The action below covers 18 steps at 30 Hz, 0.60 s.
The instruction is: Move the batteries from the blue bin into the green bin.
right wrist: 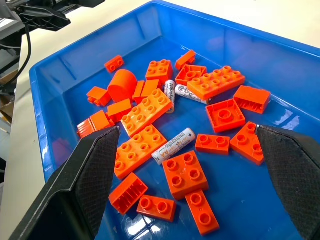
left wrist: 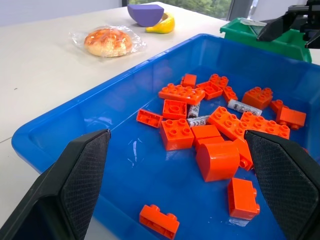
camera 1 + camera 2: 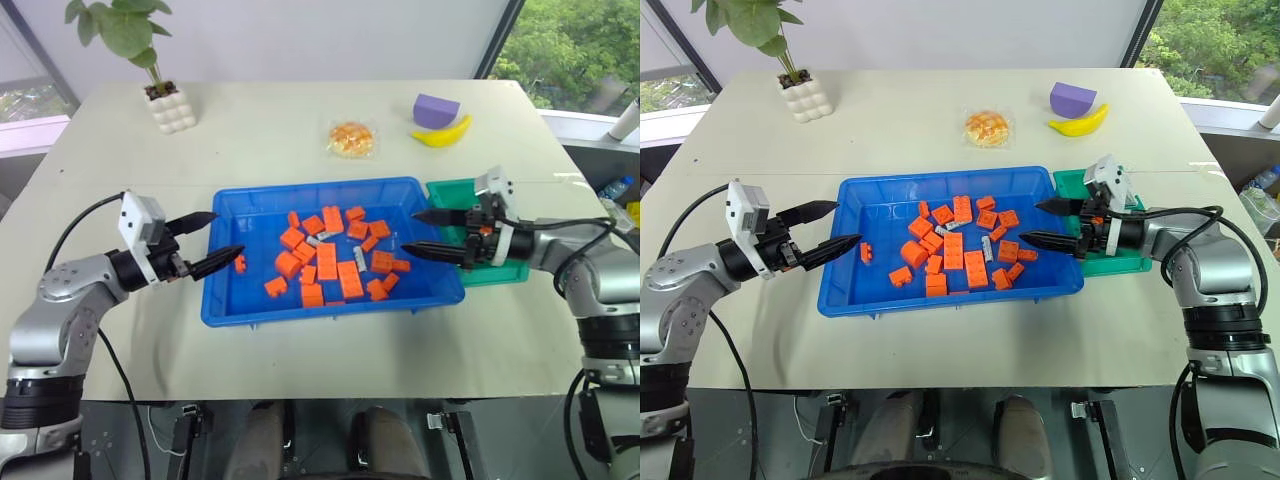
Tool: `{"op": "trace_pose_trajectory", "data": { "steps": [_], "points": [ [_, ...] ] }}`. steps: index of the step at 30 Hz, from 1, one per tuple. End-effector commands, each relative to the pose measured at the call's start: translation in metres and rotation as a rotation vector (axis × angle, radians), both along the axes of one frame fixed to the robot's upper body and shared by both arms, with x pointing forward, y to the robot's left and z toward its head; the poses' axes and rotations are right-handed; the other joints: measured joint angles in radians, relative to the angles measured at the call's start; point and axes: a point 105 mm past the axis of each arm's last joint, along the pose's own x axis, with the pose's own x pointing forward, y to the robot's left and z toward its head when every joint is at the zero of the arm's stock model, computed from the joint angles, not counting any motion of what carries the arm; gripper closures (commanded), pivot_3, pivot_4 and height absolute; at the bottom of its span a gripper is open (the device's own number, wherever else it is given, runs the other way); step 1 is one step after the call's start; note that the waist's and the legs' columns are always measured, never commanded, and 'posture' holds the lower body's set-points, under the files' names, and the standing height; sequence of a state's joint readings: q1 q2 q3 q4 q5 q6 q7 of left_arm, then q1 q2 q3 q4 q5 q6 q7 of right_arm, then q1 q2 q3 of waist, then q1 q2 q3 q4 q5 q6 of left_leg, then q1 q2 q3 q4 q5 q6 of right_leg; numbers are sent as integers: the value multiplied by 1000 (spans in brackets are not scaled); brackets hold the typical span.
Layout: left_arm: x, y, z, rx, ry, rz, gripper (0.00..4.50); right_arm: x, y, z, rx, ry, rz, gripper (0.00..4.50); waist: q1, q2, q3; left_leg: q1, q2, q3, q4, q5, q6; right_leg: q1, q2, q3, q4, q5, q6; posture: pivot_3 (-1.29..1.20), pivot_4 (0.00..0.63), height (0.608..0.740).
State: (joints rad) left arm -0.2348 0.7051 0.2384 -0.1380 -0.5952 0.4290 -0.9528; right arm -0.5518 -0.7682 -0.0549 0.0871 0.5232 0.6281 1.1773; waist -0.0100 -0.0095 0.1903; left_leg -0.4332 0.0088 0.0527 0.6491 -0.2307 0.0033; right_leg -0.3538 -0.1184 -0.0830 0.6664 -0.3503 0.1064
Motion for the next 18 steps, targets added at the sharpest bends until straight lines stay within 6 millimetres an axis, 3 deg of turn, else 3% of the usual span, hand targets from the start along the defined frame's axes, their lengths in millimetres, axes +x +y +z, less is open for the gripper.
{"op": "trace_pose_trajectory", "data": {
  "steps": [1,12,18],
  "points": [
    [-3,-4,7,15,-37,-16,0,1,6,17,0,-79,19,47,0,0,0,0,0,0,0,0,0,0,0,0,0,0,0,0,150,739],
    [-4,-5,8,14,-37,-17,0,1,23,24,19,-92,79,47,-1,0,0,0,0,0,0,0,0,0,0,0,0,0,0,0,150,739],
    [-4,-7,14,18,-52,-23,0,-3,62,20,60,-65,212,47,-3,0,0,0,0,0,0,0,0,0,0,0,1,0,0,0,150,739]
  ]
}}
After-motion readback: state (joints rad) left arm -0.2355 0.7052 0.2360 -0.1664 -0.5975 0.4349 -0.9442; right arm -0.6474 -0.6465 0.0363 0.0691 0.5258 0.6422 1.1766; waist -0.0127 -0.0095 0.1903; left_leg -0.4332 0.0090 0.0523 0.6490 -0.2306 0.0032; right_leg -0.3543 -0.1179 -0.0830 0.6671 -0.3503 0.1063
